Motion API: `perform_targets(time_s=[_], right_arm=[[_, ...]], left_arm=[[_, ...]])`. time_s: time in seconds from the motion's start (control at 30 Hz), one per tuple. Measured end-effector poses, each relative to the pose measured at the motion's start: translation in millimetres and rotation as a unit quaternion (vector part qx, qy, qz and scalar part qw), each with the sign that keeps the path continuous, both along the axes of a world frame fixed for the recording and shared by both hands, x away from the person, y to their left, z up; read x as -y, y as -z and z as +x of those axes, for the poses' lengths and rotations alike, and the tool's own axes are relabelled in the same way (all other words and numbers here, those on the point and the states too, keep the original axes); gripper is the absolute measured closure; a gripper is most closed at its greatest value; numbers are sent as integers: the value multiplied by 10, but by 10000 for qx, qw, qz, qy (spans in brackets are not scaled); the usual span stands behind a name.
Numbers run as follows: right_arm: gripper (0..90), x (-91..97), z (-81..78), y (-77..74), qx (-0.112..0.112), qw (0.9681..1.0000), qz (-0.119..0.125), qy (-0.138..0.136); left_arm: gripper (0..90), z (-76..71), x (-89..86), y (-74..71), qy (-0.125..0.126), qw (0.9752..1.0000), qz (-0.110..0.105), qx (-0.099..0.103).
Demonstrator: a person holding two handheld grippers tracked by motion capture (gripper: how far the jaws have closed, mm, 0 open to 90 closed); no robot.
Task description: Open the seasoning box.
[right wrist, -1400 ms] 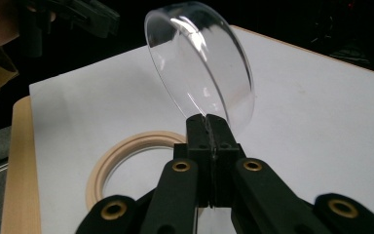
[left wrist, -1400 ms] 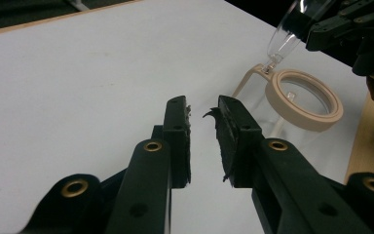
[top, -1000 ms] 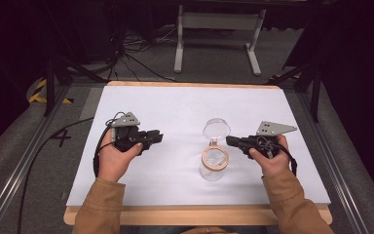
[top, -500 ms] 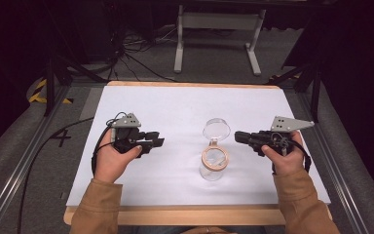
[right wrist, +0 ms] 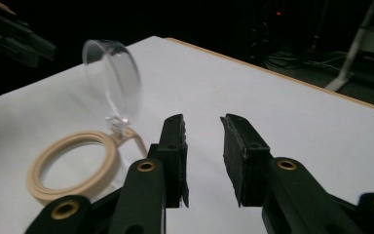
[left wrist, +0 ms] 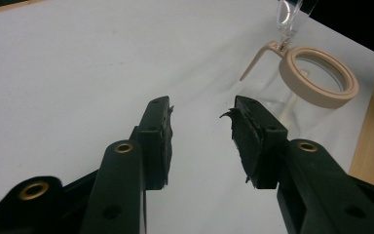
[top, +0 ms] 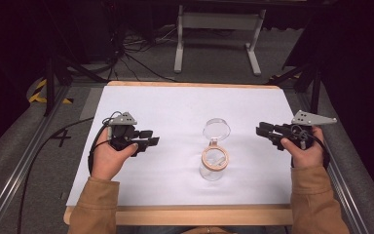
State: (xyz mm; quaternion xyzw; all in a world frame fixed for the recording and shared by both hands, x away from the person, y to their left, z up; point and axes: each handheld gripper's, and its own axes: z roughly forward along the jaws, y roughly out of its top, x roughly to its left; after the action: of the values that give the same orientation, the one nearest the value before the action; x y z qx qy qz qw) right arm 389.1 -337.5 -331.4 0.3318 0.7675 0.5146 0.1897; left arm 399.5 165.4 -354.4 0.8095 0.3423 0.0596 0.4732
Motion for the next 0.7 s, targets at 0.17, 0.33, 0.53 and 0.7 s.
perform_targets(time_s=[0.17, 0.33, 0.53, 0.7], right_arm=[[613, 172, 62, 71, 32, 9992, -187, 348], [556, 302, 152, 204, -176, 9980, -301, 528], [489, 442, 256, 408, -382, 9935, -445, 971], [459, 499, 323, 560, -643, 9908, -516, 1072]], left_arm=[[570, 51, -39, 63, -196, 9998, 75, -40], [570, 106, -83, 142, -386, 9992, 69, -94], [556, 173, -122, 268, -565, 9977, 323, -175], [555, 234, -115, 400, -581, 9975, 290, -270]])
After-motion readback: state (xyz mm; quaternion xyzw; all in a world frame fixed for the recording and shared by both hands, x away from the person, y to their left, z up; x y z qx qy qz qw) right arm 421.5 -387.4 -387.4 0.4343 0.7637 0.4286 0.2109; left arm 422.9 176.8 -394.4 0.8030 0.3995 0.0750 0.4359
